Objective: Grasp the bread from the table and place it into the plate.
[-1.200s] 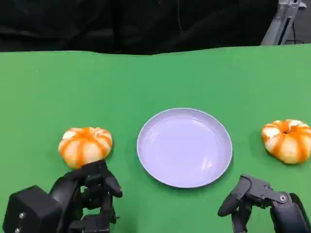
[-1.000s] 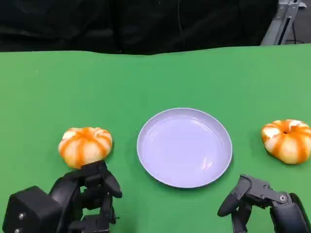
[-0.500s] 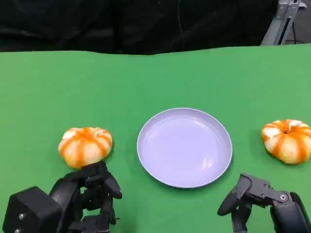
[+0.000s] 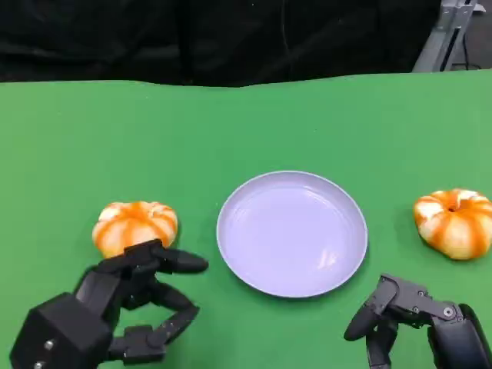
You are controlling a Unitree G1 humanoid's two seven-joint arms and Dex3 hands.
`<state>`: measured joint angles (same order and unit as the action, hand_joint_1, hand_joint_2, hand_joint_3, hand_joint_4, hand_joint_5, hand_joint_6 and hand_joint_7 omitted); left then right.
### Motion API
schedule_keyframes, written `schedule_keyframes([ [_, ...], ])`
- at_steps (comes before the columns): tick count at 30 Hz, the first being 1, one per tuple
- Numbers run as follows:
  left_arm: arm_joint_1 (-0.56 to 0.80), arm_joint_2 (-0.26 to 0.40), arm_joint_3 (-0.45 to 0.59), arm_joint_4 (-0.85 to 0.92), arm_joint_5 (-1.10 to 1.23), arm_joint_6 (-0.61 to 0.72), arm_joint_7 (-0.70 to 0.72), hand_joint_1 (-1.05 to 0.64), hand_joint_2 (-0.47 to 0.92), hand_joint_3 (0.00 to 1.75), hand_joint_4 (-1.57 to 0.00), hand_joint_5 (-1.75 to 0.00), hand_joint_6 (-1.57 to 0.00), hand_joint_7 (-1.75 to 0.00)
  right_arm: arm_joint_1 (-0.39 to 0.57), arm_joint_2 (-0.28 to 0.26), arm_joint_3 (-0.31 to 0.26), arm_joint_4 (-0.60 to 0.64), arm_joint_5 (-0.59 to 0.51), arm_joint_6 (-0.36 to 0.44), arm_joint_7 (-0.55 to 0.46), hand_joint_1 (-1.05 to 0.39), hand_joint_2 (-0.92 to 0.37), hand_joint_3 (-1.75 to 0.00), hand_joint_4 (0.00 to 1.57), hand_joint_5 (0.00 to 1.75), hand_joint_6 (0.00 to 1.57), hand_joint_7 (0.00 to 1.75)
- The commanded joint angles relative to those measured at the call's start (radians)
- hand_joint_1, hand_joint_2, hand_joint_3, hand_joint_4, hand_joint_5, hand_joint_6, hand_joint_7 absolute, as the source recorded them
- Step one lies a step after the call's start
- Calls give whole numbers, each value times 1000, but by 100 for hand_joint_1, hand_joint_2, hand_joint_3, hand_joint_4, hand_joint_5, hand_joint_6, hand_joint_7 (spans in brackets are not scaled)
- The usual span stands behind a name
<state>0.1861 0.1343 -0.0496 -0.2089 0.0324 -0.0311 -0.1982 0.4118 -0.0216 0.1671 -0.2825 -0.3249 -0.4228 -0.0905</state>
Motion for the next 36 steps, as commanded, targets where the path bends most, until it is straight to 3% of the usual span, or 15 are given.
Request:
schedule_keyframes([
  [1,-16,41,0,16,31,-28,-4,-19,92,17,-47,-64,-66,-15,-1,-5,-2,-1,11,1,-3,4,-27,-150,91,175,82,141],
  [3,-17,42,-2,18,30,-31,-2,-19,92,17,-47,-64,-66,-15,-1,-5,-2,0,11,1,-3,4,-27,-149,91,175,82,141],
  [4,-36,77,-15,25,82,-38,-4,-19,92,17,-47,-63,-66,-14,-8,-4,-2,5,8,0,-5,4,-27,-149,91,175,82,141],
  [6,-60,118,-31,35,152,-49,-6,-34,92,10,-29,-55,-53,-6,-16,-4,-2,13,4,-2,-7,5,-27,-150,91,175,82,141],
  [11,-66,129,-37,40,173,-54,-2,-38,92,7,-25,-53,-50,-4,-19,-4,-2,17,4,-5,-9,6,-26,-151,91,175,82,140],
  [15,-173,238,-79,60,409,-23,10,-46,92,5,-8,-43,-31,0,-25,2,3,16,1,2,-9,5,-26,-150,91,175,83,140],
  [36,-358,287,-177,219,730,36,66,-55,92,2,0,-44,-25,0,-22,5,4,11,-6,12,-12,6,-27,-149,92,175,82,140],
])
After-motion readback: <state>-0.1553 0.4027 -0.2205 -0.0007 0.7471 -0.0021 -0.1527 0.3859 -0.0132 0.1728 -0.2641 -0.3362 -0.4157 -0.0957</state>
